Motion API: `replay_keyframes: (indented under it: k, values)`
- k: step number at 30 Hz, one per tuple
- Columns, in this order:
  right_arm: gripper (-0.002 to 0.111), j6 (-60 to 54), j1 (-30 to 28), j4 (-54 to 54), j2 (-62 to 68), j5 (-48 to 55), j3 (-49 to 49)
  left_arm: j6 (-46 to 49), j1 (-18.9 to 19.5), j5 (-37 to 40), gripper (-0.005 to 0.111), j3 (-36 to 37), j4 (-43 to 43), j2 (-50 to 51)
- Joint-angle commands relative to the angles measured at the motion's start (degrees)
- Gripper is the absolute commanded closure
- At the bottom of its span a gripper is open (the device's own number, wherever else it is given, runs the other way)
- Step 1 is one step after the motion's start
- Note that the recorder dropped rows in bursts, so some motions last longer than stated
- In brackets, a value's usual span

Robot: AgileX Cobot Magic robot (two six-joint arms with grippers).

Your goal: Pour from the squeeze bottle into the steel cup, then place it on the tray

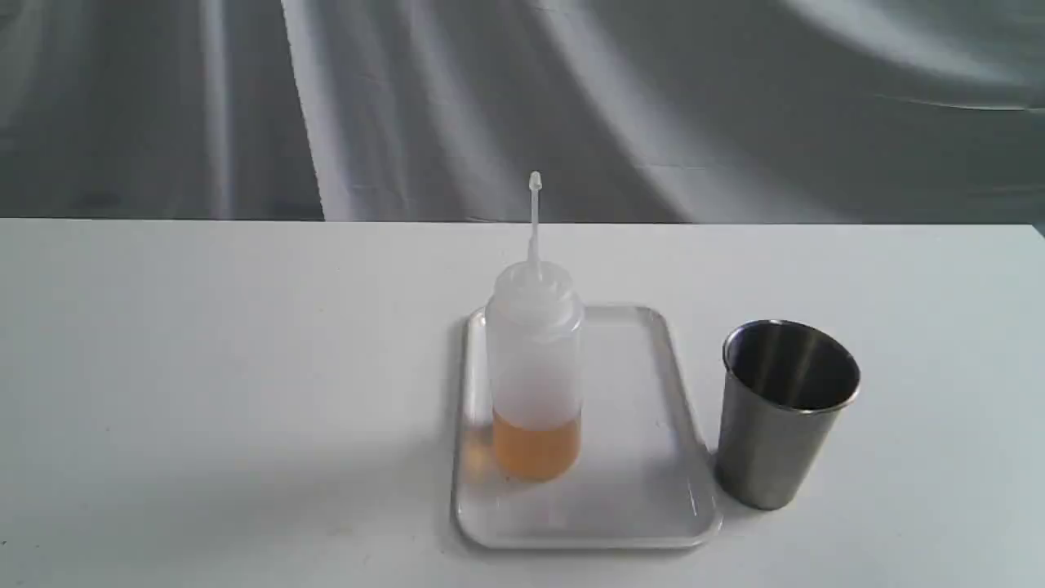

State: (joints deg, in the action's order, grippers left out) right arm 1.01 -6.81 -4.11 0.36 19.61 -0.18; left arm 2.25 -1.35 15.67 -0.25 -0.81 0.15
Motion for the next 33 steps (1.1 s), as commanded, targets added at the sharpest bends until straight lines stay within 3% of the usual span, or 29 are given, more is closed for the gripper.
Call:
replay_keyframes:
  k: [1, 33]
  values:
    - [0.108, -0.66, -0.22, 0.32, -0.37, 0.33, 0.18, -0.14, 0.09, -0.43, 0.107, 0.25, -0.06, -0.15]
    - [0.108, -0.66, -0.22, 1.41, -0.37, 0.11, 0.18, -0.28, 0.09, -0.43, 0.107, 0.25, -0.06, -0.15]
